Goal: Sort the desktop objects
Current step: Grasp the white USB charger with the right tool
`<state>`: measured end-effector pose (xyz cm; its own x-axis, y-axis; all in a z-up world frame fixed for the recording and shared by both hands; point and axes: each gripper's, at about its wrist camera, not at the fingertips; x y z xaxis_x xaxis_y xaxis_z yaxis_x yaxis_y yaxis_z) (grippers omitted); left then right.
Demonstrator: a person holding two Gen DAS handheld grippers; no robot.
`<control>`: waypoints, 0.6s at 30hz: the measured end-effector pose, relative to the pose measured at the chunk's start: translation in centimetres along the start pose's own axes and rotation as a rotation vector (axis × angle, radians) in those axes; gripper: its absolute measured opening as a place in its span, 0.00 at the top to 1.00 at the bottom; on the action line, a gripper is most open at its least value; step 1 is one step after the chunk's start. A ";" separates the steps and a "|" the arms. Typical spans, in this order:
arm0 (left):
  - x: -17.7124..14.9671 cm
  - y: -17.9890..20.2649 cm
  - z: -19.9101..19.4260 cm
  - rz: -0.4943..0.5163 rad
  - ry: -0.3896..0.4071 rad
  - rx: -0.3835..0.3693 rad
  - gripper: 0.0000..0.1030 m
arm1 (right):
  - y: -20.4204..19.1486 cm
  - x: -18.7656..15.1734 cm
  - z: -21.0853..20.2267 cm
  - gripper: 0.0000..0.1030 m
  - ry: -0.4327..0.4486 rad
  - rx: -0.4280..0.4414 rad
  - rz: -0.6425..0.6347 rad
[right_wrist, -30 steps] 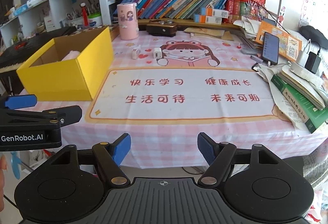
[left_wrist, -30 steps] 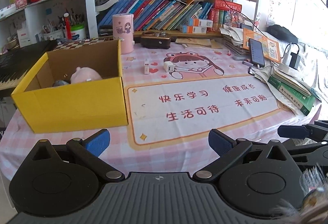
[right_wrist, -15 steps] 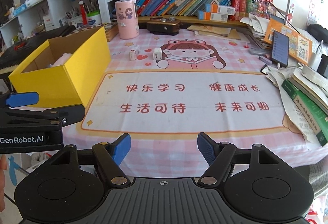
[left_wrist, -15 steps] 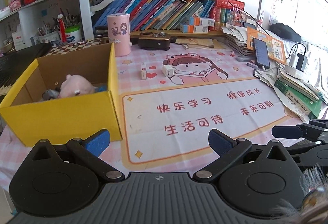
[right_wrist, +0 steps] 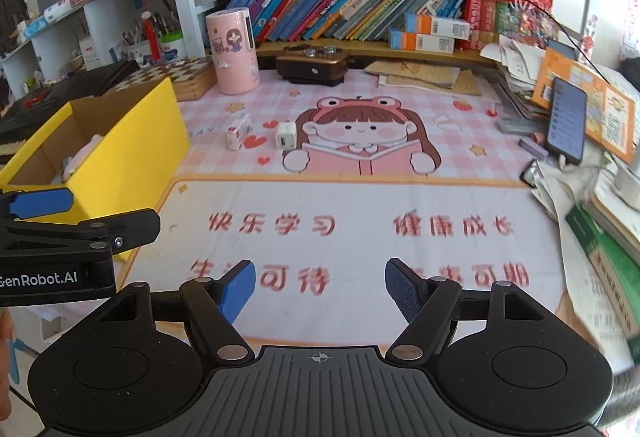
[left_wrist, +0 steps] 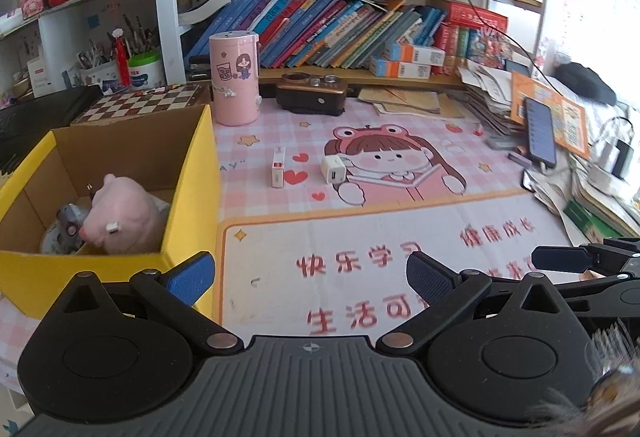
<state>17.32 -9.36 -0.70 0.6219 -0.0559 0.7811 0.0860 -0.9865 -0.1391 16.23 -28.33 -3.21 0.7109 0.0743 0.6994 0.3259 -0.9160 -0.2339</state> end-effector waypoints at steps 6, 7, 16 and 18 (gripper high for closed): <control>2.0 1.7 2.2 -0.011 -0.001 0.058 0.02 | 2.4 2.1 1.9 0.29 -0.003 0.050 -0.021; 2.3 2.0 2.6 -0.011 -0.003 0.067 0.02 | 2.8 2.4 2.2 0.29 -0.001 0.057 -0.025; 5.3 4.0 7.2 -0.012 -0.007 0.147 0.05 | 4.9 4.6 6.6 0.30 0.033 0.113 -0.088; 5.9 4.4 8.4 -0.009 -0.010 0.159 0.06 | 5.1 5.2 7.7 0.30 0.048 0.128 -0.101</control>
Point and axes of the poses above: each gripper's, at about its wrist camera, not at the fingertips, and z roughly the way its jaws point, y to its right, x to its top, and after that the axes turned 14 degrees about x, right-handed
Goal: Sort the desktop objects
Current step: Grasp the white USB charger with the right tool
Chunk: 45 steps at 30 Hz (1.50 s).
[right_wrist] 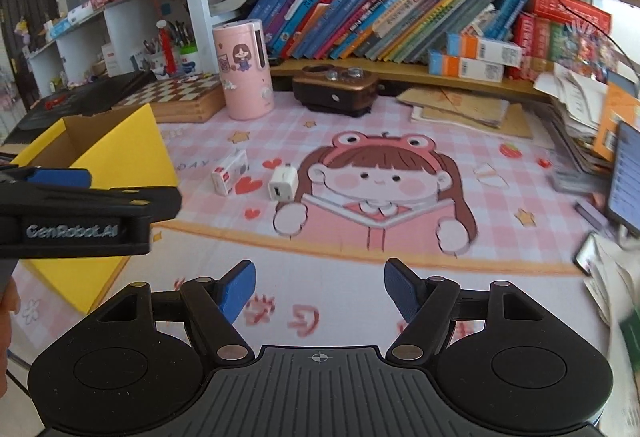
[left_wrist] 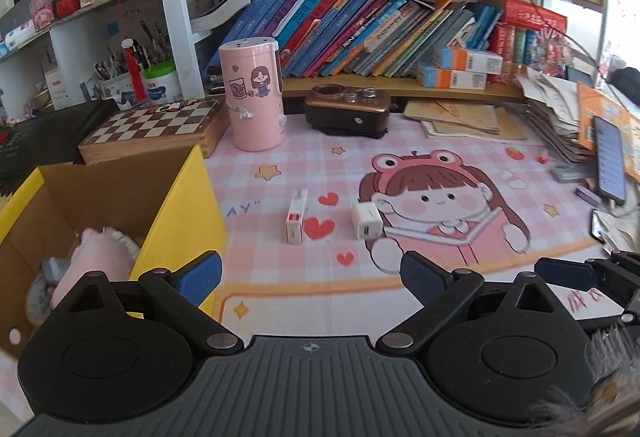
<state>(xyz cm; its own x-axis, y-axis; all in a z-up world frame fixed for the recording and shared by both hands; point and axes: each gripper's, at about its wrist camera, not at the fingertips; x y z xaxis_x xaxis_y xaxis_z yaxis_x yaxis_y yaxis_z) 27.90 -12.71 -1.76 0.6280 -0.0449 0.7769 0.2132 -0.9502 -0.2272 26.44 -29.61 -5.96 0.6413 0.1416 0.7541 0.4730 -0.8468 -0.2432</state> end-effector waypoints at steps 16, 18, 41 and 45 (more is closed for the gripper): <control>3.5 0.5 4.7 0.026 -0.028 0.123 0.11 | 1.8 3.2 11.3 0.35 0.022 0.096 -0.119; 3.7 0.5 4.8 0.027 -0.027 0.132 0.11 | 1.9 3.2 12.5 0.37 0.008 0.090 -0.114; 5.2 1.8 5.8 0.032 -0.026 0.149 0.12 | 2.3 3.6 15.0 0.64 0.004 0.149 -0.199; 5.4 1.3 6.0 0.023 -0.036 0.170 0.14 | 2.0 3.9 16.0 0.52 0.010 0.129 -0.213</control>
Point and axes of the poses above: each gripper's, at about its wrist camera, not at the fingertips, and z roughly the way its jaws point, y to its right, x to its top, and after that the axes turned 14 degrees about x, right-handed
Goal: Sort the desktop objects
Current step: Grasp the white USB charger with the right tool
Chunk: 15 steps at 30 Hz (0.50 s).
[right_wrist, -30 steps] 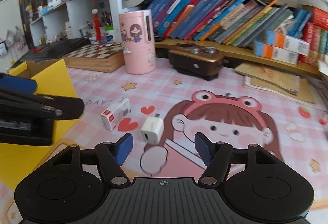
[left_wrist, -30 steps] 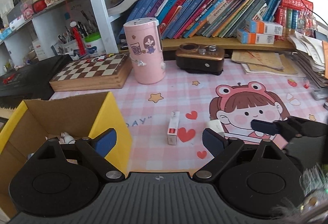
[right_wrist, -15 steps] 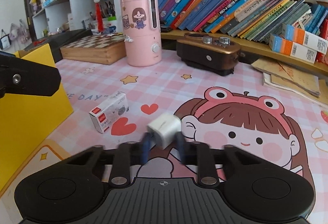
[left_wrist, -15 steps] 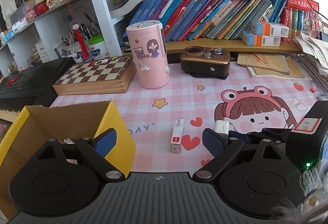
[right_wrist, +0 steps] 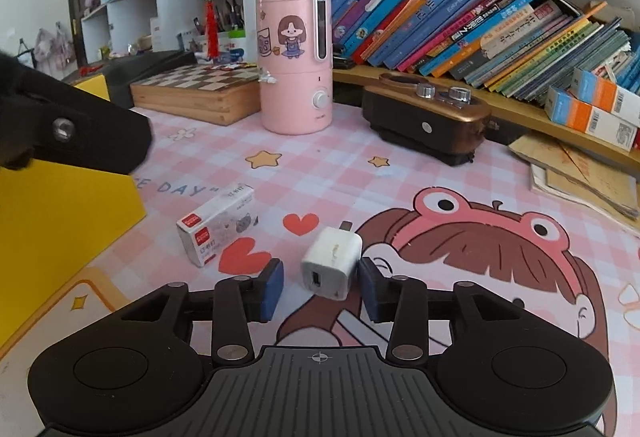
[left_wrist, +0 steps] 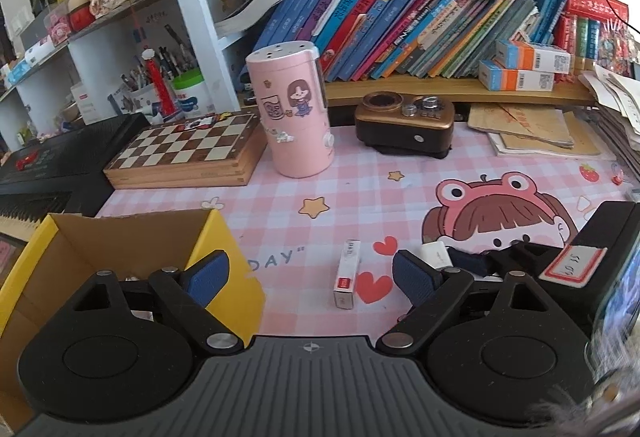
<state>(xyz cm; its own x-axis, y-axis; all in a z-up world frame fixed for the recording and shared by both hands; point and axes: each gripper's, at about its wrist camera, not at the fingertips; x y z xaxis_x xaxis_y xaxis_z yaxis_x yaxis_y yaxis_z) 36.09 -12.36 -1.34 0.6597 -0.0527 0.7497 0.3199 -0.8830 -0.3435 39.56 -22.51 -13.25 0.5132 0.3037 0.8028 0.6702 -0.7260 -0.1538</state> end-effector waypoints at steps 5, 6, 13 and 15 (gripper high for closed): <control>0.1 0.1 0.3 0.003 0.000 -0.009 0.14 | 0.9 0.3 0.1 0.68 0.009 0.011 0.024; 0.2 0.2 0.4 0.003 0.000 -0.015 0.14 | 1.1 0.2 -0.1 0.69 0.010 0.018 0.026; 0.2 2.3 2.3 0.017 -0.043 -0.080 0.27 | 3.3 -0.4 -3.2 0.69 0.017 -0.030 0.097; 0.2 3.3 3.4 0.035 -0.068 -0.105 0.36 | 3.6 -0.5 -4.0 0.69 0.015 -0.048 0.108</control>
Point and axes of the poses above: each gripper's, at about its wrist camera, not at the fingertips, and z roughly the way its jaws point, y to its right, x to its top, and after that the axes turned 14 degrees about x, right-handed
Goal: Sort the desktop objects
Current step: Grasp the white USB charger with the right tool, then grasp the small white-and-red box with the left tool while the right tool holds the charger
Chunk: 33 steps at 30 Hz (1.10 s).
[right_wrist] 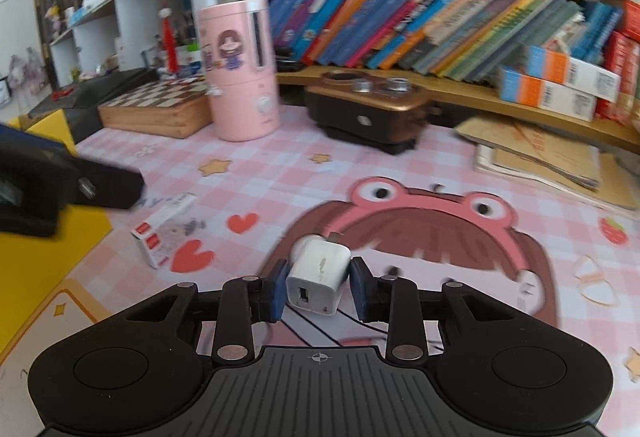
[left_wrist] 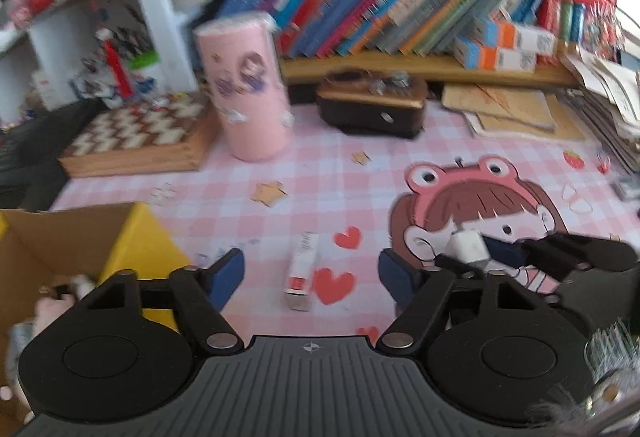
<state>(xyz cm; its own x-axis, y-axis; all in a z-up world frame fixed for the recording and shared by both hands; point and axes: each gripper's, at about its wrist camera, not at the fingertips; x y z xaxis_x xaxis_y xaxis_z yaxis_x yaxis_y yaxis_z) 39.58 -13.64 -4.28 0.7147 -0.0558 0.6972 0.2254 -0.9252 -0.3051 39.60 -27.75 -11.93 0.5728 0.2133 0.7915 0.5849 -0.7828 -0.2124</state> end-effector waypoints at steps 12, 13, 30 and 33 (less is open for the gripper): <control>-0.6 1.4 6.9 -0.002 -0.114 -0.019 0.72 | 1.3 -0.3 -2.4 0.70 -0.039 -0.026 0.078; -0.7 1.4 7.0 -0.013 -0.110 -0.029 0.74 | 1.3 -0.4 -2.4 0.70 -0.042 -0.026 0.081; -1.8 -0.4 0.1 -0.082 -0.056 -0.142 0.87 | 1.0 -0.5 -4.1 0.70 -0.056 -0.031 0.128; -2.5 -0.9 -1.6 -0.083 -0.037 -0.155 0.87 | 0.6 -0.5 -5.1 0.70 -0.056 -0.031 0.140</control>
<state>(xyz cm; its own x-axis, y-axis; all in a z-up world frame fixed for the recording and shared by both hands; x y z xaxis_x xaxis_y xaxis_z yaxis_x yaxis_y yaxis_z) 36.49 -13.29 -4.73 0.7228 0.0341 0.6903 0.1815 -0.9731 -0.1420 36.76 -31.31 -9.51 0.6789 0.1327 0.7221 0.4798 -0.8247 -0.2995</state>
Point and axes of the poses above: each gripper's, at about its wrist camera, not at the fingertips, and z roughly the way its jaws point, y to its right, x to its top, and after that the axes turned 14 degrees about x, right-handed
